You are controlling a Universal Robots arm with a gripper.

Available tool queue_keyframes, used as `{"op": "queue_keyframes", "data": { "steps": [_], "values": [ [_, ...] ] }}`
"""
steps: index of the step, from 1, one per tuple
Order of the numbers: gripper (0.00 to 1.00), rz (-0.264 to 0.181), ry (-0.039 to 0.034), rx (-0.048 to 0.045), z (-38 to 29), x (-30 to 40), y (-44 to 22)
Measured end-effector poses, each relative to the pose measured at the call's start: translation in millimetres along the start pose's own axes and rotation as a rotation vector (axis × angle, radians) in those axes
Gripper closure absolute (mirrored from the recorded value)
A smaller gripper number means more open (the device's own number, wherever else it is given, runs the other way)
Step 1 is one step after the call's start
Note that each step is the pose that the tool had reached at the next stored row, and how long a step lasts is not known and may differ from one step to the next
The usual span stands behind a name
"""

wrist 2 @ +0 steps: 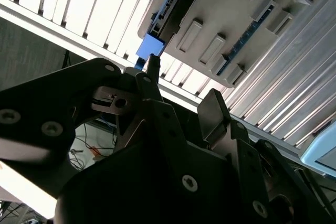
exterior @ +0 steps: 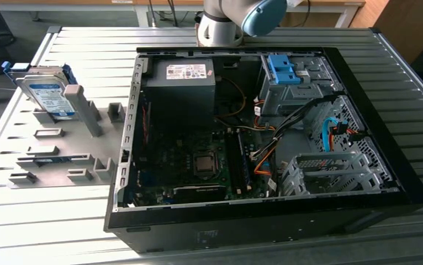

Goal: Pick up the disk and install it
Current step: 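Pick up the disk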

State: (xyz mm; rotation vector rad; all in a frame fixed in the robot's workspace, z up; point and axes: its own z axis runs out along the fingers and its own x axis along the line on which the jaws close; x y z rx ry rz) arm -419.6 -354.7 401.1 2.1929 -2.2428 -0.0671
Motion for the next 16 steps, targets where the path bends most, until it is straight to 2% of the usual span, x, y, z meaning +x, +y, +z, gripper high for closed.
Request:
{"op": "queue_keyframes", "data": {
  "steps": [11,16],
  "values": [
    [0.44,0.0,0.0,-0.0001,19.9,0.5,-0.7],
    [0.44,0.0,0.0001,-0.0002,20.2,0.5,-0.7]
  ]
}}
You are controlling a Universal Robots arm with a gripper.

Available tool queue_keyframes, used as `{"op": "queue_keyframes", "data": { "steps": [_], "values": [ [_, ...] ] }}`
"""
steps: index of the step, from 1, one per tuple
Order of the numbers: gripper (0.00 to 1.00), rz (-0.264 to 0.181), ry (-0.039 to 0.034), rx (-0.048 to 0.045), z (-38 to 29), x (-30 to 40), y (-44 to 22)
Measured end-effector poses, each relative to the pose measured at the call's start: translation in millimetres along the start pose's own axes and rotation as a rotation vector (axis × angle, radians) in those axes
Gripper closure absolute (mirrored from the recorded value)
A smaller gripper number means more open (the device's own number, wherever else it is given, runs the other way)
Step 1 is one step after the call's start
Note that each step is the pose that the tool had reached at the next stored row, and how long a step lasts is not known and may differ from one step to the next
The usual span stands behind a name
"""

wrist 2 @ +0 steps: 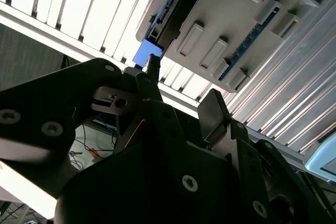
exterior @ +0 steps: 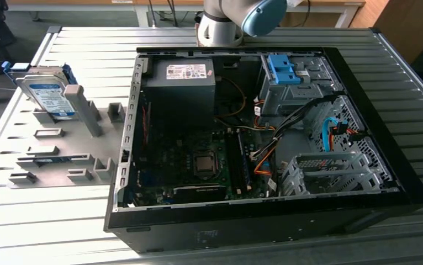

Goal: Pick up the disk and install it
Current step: 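Pick up the disk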

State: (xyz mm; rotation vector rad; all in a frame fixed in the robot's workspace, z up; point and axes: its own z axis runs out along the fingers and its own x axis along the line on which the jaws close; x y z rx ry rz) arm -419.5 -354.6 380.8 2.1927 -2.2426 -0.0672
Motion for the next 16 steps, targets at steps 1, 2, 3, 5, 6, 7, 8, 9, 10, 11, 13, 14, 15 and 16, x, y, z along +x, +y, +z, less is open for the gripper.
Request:
{"op": "queue_keyframes", "data": {
  "steps": [1,2,3,5,6,7,8,9,10,11,13,14,15,16],
  "values": [
    [0.44,0.0,0.0,0.0,0.0,0.0,0.0],
    [0.44,0.0,-0.0001,0.0,0.1,0.0,0.0],
    [0.44,0.0,-0.0003,0.0,0.1,0.0,0.0],
    [0.44,0.0,-0.0044,0.0002,0.3,0.4,0.0],
    [0.44,0.0,-0.0104,0.0,0.4,0.8,0.0],
    [0.44,-0.001,-0.0196,-0.0004,0.5,1.1,-0.1],
    [0.44,-0.001,-0.0312,-0.0007,0.9,1.4,-0.1],
    [0.44,-0.001,-0.0376,-0.0006,1.6,1.6,-0.1],
    [0.44,-0.001,-0.0385,0.0002,2.5,1.6,-0.1],
    [0.44,-0.001,-0.0387,0.0022,3.7,1.7,-0.1],
    [0.44,-0.002,-0.0387,0.0051,6.9,1.8,-0.2],
    [0.44,-0.002,-0.0387,0.0058,8.8,1.9,-0.1],
    [0.44,-0.002,-0.0387,0.0062,10.6,1.9,0.0],
    [0.44,-0.002,-0.0387,0.0064,12.5,2.0,0.0]
  ]
}}
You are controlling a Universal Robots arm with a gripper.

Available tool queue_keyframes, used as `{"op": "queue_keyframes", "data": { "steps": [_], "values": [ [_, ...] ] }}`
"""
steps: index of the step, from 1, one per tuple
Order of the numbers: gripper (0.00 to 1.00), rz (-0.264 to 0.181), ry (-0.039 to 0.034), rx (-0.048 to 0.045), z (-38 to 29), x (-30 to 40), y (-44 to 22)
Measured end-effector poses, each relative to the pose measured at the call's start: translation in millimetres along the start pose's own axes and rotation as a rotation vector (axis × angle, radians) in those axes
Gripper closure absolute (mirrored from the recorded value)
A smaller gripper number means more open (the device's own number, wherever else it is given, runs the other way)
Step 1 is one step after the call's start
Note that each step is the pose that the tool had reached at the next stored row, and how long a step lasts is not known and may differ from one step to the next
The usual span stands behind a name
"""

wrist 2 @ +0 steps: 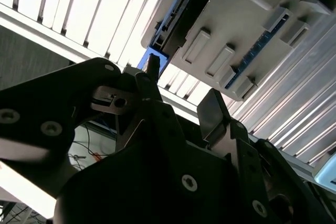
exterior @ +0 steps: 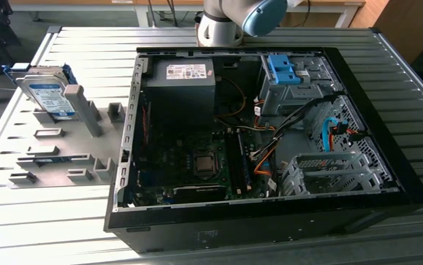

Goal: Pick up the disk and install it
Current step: 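Pick up the disk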

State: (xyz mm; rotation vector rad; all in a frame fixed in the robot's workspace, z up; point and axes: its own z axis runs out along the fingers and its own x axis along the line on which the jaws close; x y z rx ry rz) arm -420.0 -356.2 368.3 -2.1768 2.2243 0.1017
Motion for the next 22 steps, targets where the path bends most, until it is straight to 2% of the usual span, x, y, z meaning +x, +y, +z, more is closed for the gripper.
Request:
{"op": "queue_keyframes", "data": {
  "steps": [3,4,8,16,22],
  "values": [
    [0.43,0.0,0.0,0.0,5.4,0.3,0.0],
    [0.37,0.0,0.0,0.0,7.1,0.4,0.0],
    [0.37,0.0,0.0,0.0001,14.4,-1.6,0.7],
    [0.37,0.0,0.0051,-0.0005,29.0,-6.9,7.7],
    [0.37,0.0,0.0061,-0.0009,40.4,-10.8,12.6]
  ]
}}
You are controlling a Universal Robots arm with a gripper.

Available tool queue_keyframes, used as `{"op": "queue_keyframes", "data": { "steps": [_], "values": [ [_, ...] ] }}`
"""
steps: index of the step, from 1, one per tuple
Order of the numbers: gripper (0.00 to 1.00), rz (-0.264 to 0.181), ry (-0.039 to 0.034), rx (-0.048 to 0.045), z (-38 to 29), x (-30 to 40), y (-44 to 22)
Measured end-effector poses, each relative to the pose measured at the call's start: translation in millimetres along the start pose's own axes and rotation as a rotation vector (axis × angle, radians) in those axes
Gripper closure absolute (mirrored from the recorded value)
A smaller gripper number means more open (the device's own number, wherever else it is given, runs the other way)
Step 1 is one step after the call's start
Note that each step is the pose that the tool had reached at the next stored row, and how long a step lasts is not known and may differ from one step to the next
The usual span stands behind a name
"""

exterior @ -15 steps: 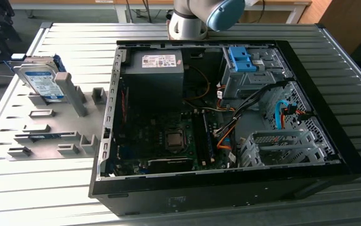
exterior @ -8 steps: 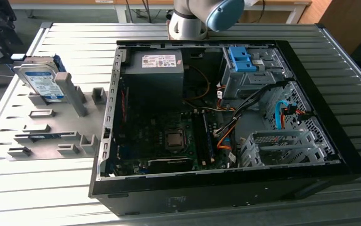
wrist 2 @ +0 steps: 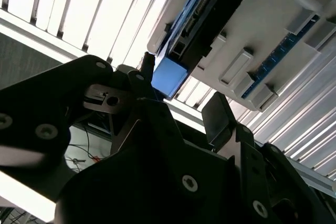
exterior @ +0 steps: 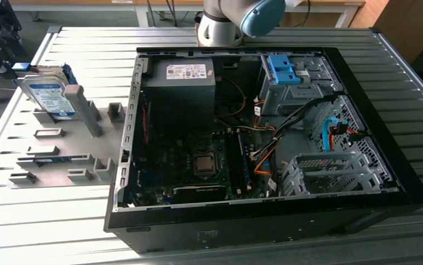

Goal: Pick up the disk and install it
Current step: 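Pick up the disk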

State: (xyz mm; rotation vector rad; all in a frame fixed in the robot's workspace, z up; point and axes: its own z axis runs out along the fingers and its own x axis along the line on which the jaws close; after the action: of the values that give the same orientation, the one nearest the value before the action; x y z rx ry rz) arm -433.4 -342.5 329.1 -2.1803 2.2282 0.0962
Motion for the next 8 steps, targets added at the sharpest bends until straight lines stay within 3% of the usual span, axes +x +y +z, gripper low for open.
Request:
{"op": "queue_keyframes", "data": {
  "steps": [4,8],
  "values": [
    [0.37,0.0,0.0002,-0.0038,5.6,-5.8,1.0],
    [0.37,0.001,0.003,-0.0085,11.6,-6.9,2.2]
  ]
}}
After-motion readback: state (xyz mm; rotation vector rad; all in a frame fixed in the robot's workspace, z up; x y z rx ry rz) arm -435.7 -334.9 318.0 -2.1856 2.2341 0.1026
